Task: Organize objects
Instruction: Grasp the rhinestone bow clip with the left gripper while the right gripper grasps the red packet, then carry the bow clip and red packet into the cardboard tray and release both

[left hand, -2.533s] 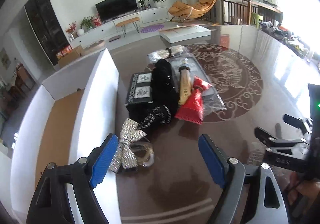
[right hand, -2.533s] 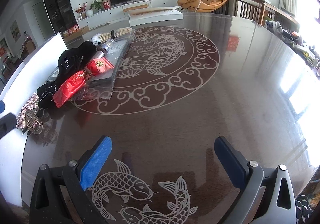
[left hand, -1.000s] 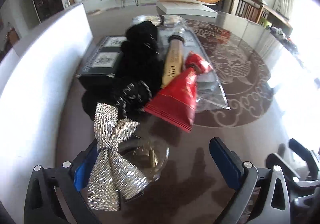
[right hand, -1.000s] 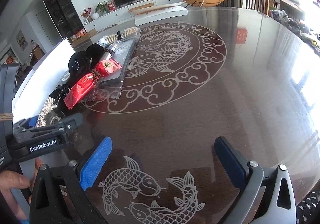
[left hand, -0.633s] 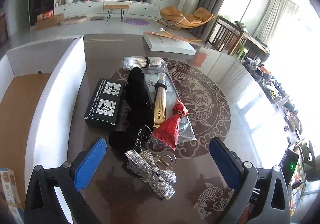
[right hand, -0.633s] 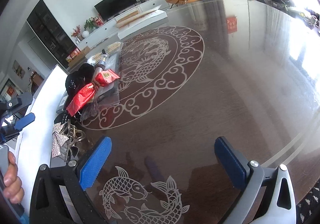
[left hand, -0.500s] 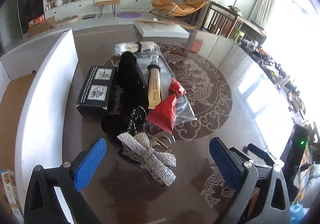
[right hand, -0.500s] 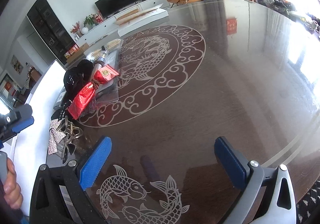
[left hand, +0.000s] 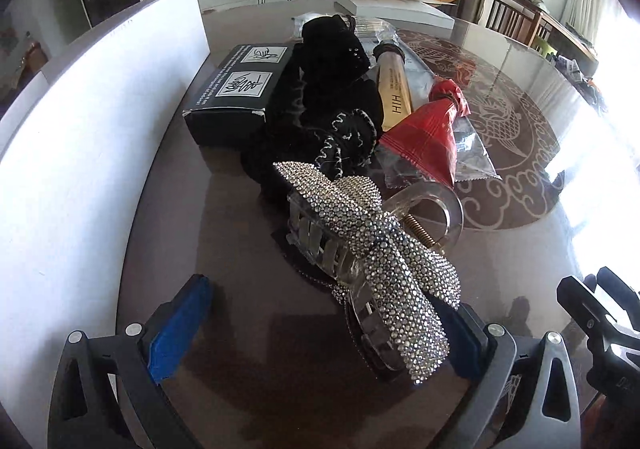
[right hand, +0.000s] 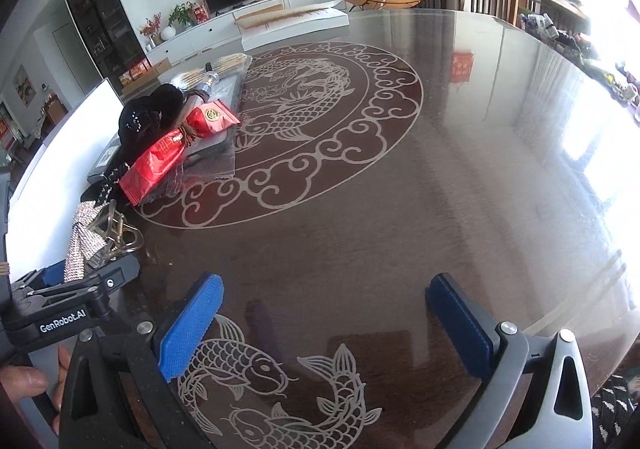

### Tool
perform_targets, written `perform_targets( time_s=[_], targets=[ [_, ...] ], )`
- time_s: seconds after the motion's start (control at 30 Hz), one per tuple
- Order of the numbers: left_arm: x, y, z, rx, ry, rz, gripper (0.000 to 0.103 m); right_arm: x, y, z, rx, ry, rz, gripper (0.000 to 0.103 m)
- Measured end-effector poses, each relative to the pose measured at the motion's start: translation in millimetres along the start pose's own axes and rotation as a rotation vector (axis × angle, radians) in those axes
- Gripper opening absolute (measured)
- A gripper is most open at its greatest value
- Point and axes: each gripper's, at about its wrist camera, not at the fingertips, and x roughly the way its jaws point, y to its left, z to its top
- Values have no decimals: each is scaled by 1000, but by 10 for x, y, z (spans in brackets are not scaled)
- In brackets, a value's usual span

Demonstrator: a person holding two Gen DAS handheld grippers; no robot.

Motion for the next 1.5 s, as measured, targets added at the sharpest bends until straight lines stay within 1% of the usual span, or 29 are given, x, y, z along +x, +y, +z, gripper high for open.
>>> perform_targets(
  time_s=[0.2,0.33,0.47,0.57,0.6,0.63,0.7,0.73,0.8,0.87,0.9,0.97,1.0,1.03,1.1,1.13,1.2,1.23,1.3,1.4,1.5],
  targets=[
    [-4,21,-48,-2,-18,3,103,62,152,-52,-90,14,-108,103],
    [-35,37,-96,12,-36,-4,103,57,103,-58,-74,7,-113,103],
    [-70,63,-145,16,-43,-7,103,43,78,-88,-74,-25,-116,103],
    [-84,104,-172,17,-58,-8,103,25,46,-68,-60,-9,-102,103],
    [-89,116,-184,19,-67,-9,103,8,28,-33,-35,11,-82,103],
    [-98,128,-201,19,-75,-10,103,-4,-1,17,4,32,-37,103],
    [-101,140,-207,13,-77,-8,103,20,-21,168,74,81,109,103],
    [-99,140,-202,13,-77,-8,103,65,16,274,91,109,163,102],
    [-100,151,-209,14,-76,-9,103,173,147,536,114,149,241,93],
    [-109,167,-214,16,-74,-10,103,317,343,807,128,172,293,71],
    [-117,178,-228,15,-73,-10,103,412,455,927,126,196,300,67],
    [-127,204,-244,13,-72,-8,103,604,679,1097,134,250,336,65],
    [-136,215,-258,16,-72,-11,103,681,773,1152,137,269,358,64],
    [-145,212,-272,25,-70,-12,103,750,864,1186,125,279,358,61],
    [-166,217,-300,32,-63,-17,103,817,979,1204,78,286,313,42],
    [-178,220,-317,33,-57,-19,103,808,991,1189,59,291,299,28],
    [-229,232,-364,31,-58,-34,103,731,913,1106,65,298,333,26],
    [-271,239,-388,31,-72,-52,103,664,857,1047,53,303,330,26],
    [-350,248,-402,29,-101,-77,103,493,739,908,-11,299,305,26],
    [-395,223,-312,30,-138,-92,103,251,589,634,-124,290,232,26],
    [-304,178,-197,37,-130,-59,103,167,507,438,-192,294,177,28]
  ],
)
